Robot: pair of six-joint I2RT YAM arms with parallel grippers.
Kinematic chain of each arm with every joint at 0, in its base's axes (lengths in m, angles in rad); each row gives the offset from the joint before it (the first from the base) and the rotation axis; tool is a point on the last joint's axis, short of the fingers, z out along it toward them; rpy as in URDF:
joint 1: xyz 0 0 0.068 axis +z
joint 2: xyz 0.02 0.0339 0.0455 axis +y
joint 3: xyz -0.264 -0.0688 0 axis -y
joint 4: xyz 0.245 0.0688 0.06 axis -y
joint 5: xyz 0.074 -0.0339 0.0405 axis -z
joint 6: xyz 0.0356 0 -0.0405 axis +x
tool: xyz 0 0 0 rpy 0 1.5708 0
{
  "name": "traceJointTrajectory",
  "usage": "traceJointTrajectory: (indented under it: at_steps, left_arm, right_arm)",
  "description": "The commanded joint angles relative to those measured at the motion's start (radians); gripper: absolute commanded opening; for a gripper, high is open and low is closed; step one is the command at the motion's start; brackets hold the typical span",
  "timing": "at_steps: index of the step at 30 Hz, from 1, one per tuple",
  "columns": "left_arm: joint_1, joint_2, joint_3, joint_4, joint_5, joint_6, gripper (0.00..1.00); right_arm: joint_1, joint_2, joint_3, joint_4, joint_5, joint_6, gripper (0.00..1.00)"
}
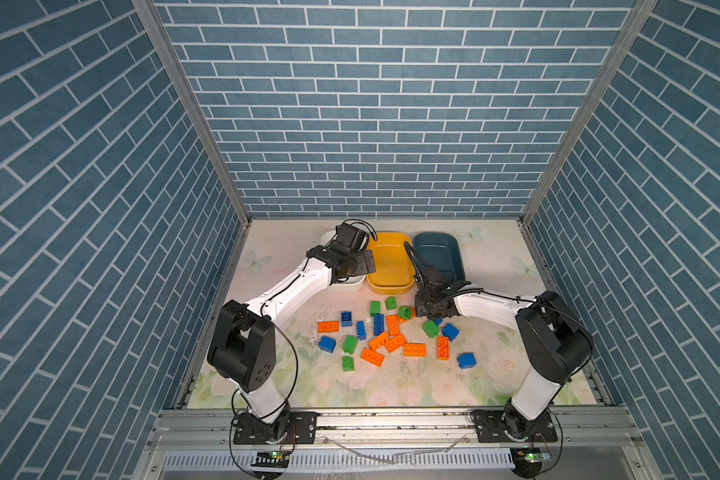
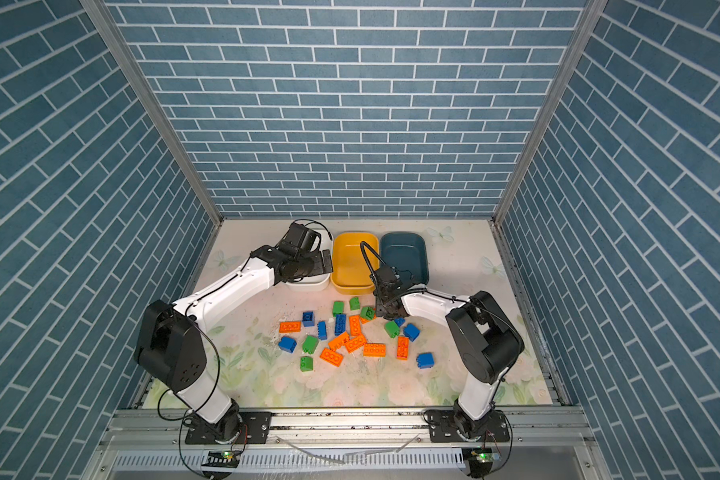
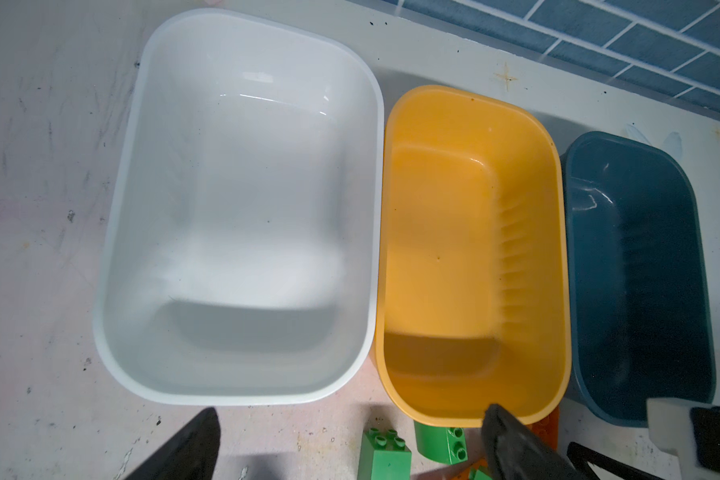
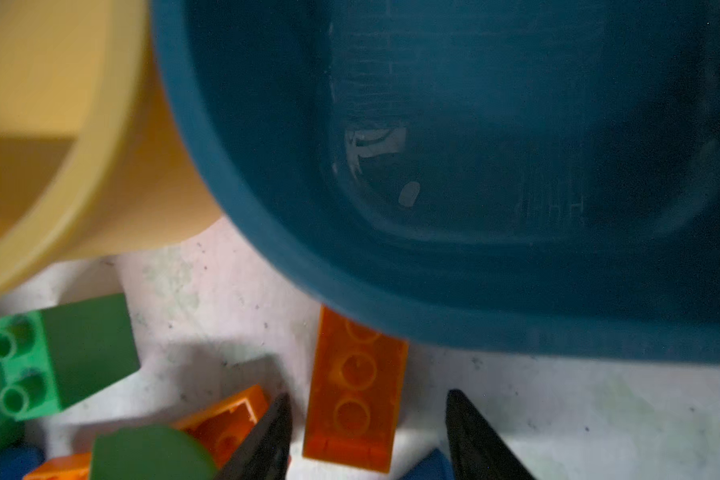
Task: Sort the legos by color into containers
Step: 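Grasp a green brick with the right gripper while the left moves over the pile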
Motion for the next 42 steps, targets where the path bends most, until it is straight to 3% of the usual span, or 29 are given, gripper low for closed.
traceJointTrajectory:
  at_steps: [1, 6, 12, 21, 26, 32, 40, 42]
  left_arm:
    - [0.004, 0.019, 0.003, -0.023, -0.015, 0.015, 0.99]
    - [0.005, 0.015, 0.009, -0.035, -0.03, 0.02, 0.99]
    - [-0.006, 0.002, 0.003, -0.053, -0.056, 0.038, 0.99]
    - [-0.041, -0.042, -0.052, 0.019, -0.067, 0.119, 0.99]
    - [-0.061, -0.058, -0.067, 0.051, -0.048, 0.17, 0.99]
    - [-0.106, -0.062, -0.072, 0.072, -0.031, 0.266, 0.99]
    - [-0.152, -0.065, -0.094, 0.051, -0.038, 0.334, 0.99]
    - [-0.152, -0.062, -0.096, 0.03, -0.053, 0.325, 0.99]
  right_arm:
    - [0.011, 0.032, 0.045, -0.029, 0.06, 0.035, 0.53]
    - [0.015, 0.045, 0.01, 0.001, 0.06, 0.013, 0.39]
    - [0.017, -0.036, -0.043, 0.014, -0.015, -0.104, 0.25]
    - [0.012, -0.281, -0.141, 0.01, -0.148, -0.335, 0.22]
    - [-0.04, -0.336, -0.113, 0.054, -0.14, -0.354, 0.22]
    - [-0.181, -0.263, -0.052, 0.154, -0.161, -0.3, 0.23]
    - [-0.269, -0.01, 0.209, 0.049, -0.152, -0.305, 0.26]
    - [-0.271, 0.045, 0.281, 0.001, -0.119, -0.309, 0.31]
